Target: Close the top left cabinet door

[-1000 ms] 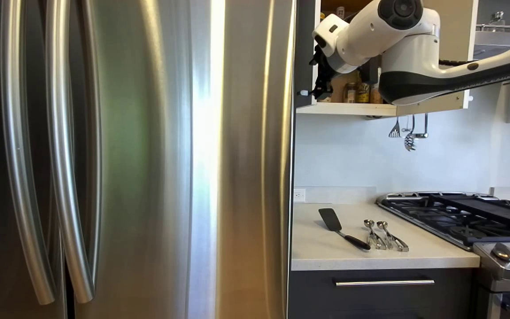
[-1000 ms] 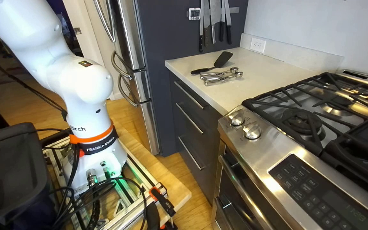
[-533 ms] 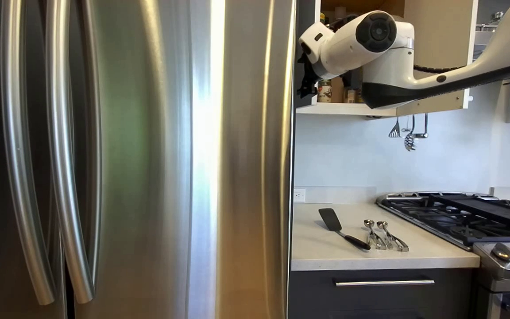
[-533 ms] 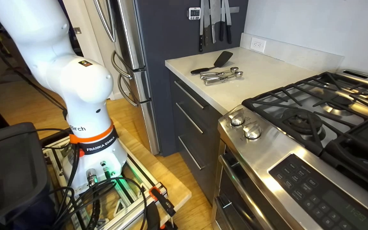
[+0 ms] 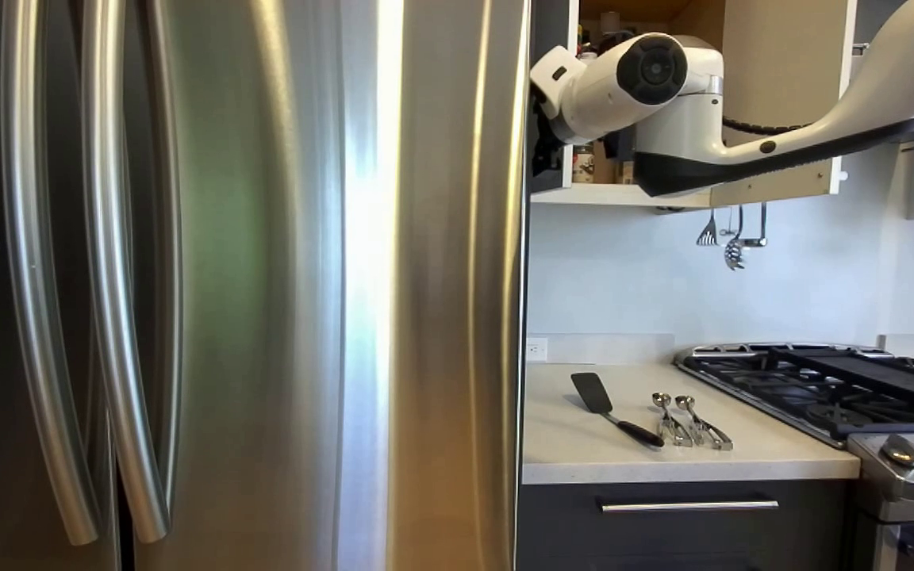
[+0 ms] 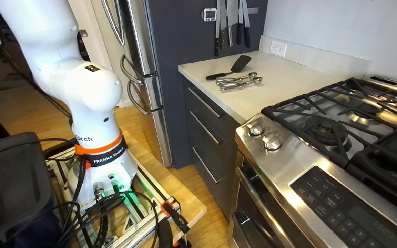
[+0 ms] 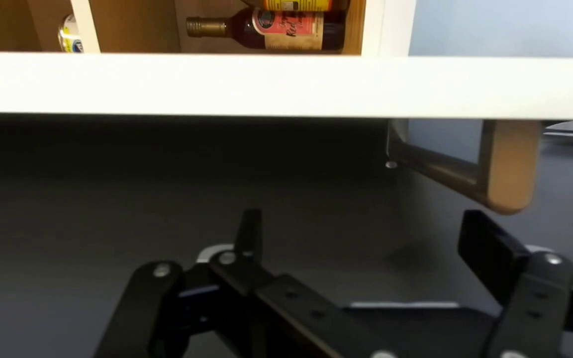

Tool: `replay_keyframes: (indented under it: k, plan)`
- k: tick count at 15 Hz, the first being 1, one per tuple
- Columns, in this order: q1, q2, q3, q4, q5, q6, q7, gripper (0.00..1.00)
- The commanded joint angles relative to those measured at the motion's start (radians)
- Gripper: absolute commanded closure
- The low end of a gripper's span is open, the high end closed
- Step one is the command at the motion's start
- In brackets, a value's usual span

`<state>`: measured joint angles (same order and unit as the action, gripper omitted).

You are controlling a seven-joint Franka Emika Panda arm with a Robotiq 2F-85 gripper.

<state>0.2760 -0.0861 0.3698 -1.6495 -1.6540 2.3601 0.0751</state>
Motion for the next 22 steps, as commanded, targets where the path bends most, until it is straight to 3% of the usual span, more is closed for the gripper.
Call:
replay_keyframes:
  k: [1, 9, 14, 22]
  plan:
    - [0.004, 0.015, -0.020, 0.019, 0.017, -0.060, -0.038, 0.00]
    - [-0.007, -0.025, -0.035, 0.006, 0.058, -0.174, -0.121, 0.00]
    - [-0.035, -0.024, -0.085, 0.012, 0.079, -0.274, -0.151, 0.00]
    - [-0.087, 0.008, -0.158, 0.053, 0.032, -0.251, -0.139, 0.00]
